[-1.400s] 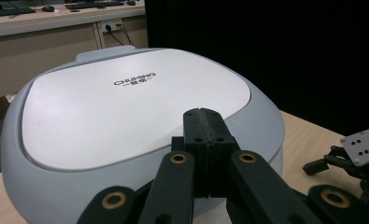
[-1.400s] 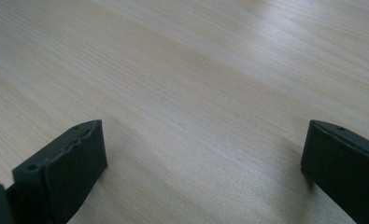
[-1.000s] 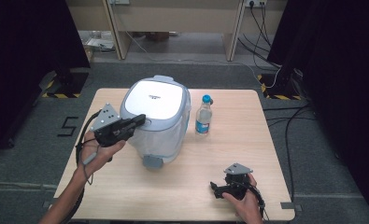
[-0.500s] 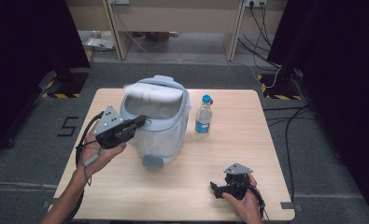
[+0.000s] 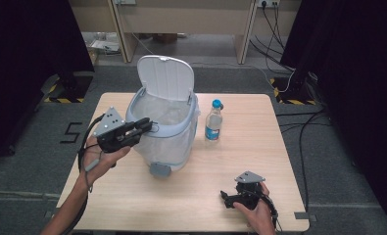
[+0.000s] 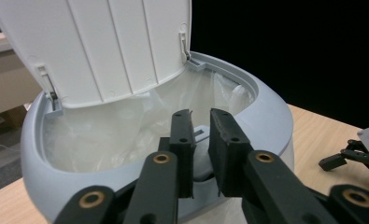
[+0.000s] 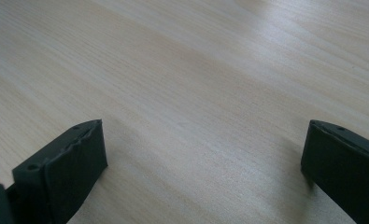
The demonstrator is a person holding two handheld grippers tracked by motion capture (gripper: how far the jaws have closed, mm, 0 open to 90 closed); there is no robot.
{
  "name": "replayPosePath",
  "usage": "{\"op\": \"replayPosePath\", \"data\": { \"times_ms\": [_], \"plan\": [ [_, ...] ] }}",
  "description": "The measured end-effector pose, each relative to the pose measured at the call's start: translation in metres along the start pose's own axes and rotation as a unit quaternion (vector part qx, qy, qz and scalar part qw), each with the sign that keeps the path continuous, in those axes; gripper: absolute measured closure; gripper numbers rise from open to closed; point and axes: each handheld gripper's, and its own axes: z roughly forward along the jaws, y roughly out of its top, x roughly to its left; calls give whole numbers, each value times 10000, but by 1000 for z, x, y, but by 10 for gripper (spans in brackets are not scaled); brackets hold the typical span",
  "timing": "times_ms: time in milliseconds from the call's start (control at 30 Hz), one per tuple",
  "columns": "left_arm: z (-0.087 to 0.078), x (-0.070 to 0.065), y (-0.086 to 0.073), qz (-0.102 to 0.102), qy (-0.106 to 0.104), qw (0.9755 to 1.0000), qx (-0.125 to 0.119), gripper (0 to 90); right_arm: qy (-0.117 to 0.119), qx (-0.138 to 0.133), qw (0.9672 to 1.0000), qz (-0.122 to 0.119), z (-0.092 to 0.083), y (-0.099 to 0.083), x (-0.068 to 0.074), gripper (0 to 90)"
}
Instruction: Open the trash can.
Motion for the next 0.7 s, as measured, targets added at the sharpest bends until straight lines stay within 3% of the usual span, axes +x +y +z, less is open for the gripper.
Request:
{"op": "replayPosePath", "data": {
  "times_ms": [133,200,367,700],
  "plan": [
    [-3,3,1,65,78,9999,-46,749,0,0,10000,1,0,0,0,5],
    [-9,3,2,-96,-37,9999,-95,729,-1,0,10000,1,0,0,0,5],
    [-16,3,1,-92,-67,9999,-85,699,0,2,10000,2,0,0,0,5],
    [-38,14,-8,-374,-90,9989,-258,562,3,8,10000,5,0,0,0,5]
  ]
}}
